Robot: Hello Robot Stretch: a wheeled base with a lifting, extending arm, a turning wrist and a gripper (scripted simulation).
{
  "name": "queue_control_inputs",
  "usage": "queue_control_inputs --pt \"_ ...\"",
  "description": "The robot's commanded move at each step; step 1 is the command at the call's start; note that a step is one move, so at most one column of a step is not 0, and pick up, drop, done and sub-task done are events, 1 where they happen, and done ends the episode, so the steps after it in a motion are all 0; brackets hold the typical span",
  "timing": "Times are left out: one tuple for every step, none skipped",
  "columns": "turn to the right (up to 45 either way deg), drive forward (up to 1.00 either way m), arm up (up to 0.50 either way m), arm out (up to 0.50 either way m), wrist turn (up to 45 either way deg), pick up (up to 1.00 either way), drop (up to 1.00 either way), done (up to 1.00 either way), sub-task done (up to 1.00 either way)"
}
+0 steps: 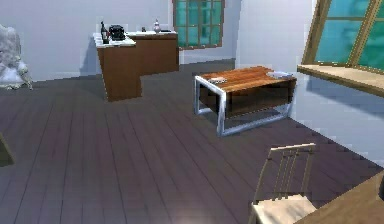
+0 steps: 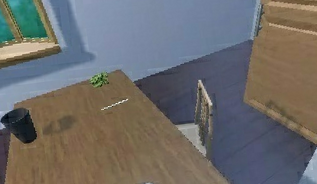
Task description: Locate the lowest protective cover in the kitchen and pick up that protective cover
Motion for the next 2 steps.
queue_control_inputs --pt "0.0 0.00 0.00 0.00 0.0 1.00 0.00 0.00 0.00" --pt "0.0 0.00 0.10 0.00 0.0 0.00 0.00 0.00 0.00"
